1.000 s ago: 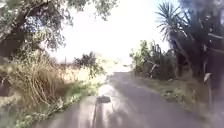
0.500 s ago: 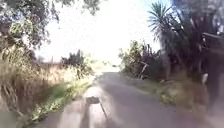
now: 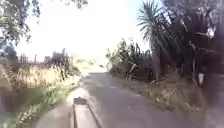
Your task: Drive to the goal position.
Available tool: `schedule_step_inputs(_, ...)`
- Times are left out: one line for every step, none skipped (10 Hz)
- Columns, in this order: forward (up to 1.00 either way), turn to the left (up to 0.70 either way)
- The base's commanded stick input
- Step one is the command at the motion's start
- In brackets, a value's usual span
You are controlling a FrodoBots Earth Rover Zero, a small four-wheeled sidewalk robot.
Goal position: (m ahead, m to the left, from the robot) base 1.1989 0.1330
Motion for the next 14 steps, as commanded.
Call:
schedule_step_inputs(0.70,0.00)
schedule_step_inputs(0.70,0.00)
schedule_step_inputs(0.70,0.00)
schedule_step_inputs(0.70,0.00)
schedule_step_inputs(0.70,0.00)
schedule_step_inputs(0.70,0.00)
schedule_step_inputs(0.70,0.00)
schedule_step_inputs(0.70,0.00)
schedule_step_inputs(0.70,0.00)
schedule_step_inputs(0.70,0.00)
schedule_step_inputs(0.70,0.00)
schedule_step_inputs(0.70,0.00)
schedule_step_inputs(0.70,0.00)
schedule_step_inputs(0.70,0.00)
